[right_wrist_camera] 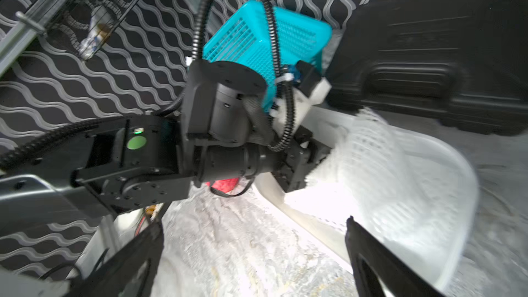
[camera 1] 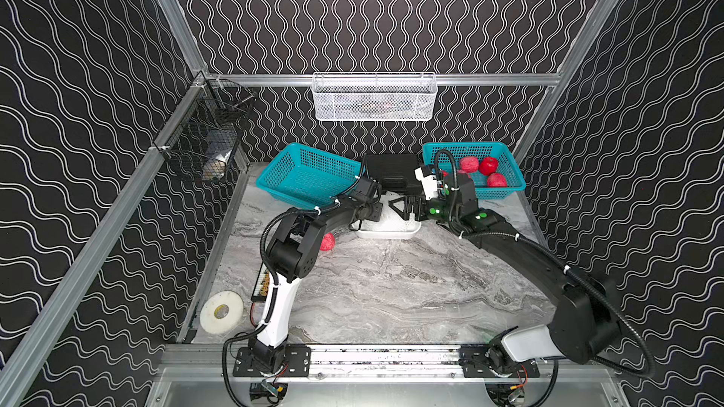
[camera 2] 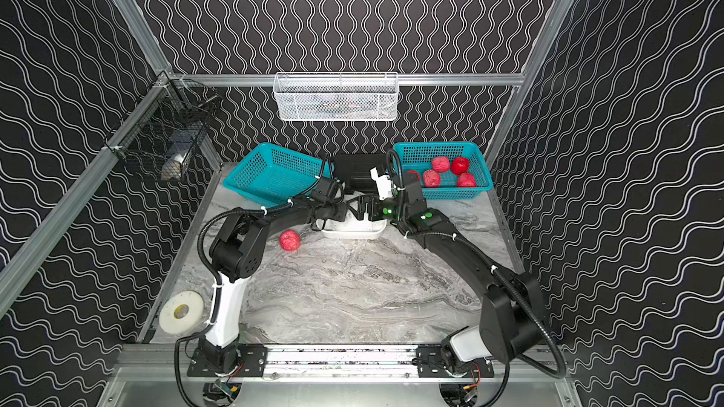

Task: Remove foam nets from apples
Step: Place the foam net into the storage box.

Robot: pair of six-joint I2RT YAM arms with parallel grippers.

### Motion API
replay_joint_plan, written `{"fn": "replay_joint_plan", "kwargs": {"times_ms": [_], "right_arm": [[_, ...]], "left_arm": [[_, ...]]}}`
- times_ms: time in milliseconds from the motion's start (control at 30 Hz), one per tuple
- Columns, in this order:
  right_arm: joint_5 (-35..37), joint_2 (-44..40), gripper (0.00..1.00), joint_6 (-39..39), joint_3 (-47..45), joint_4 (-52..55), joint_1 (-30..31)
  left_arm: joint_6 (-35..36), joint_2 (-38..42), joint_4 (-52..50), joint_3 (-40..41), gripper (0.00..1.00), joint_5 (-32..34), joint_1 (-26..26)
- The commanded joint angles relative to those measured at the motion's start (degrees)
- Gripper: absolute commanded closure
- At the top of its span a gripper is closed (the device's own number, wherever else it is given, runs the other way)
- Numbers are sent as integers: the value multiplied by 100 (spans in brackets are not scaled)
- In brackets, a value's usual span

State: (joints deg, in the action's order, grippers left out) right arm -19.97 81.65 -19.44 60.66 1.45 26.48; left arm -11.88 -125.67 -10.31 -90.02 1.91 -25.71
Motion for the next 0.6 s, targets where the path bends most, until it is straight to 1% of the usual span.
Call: {"fn": "replay_joint_plan", "kwargs": {"times_ms": [0, 33, 100, 167, 200, 233, 300, 433, 567], "right_arm": [[1101, -236, 0, -682, -306, -974, -9], [1062, -315, 0, -697, -360, -987, -185], [764, -439, 0, -732, -564, -1227, -258], [105, -512, 0, -672, -786, -1584, -383], [-320, -547, 0, -449, -877, -1763, -400], [-368, -590, 0, -337, -883, -1680, -400], [-377, -657, 0, -339, -844, -1508, -415], [-143, -813, 2, -152, -1017, -1590, -413], [-95, -889, 2, 31, -1003, -1471, -416]], "left_arm": [[139, 5, -95, 14, 42, 48, -3], [146, 48, -41, 65, 41, 82, 5], [151, 123, -33, 98, 38, 166, 0], [151, 239, -41, 98, 35, 178, 4], [142, 346, 25, 160, 33, 153, -1], [123, 460, 97, 220, 30, 151, 5], [126, 673, 151, 273, 28, 161, 5], [142, 1015, 94, 245, 22, 102, 5], [69, 1391, 28, 351, 21, 37, -1]]}}
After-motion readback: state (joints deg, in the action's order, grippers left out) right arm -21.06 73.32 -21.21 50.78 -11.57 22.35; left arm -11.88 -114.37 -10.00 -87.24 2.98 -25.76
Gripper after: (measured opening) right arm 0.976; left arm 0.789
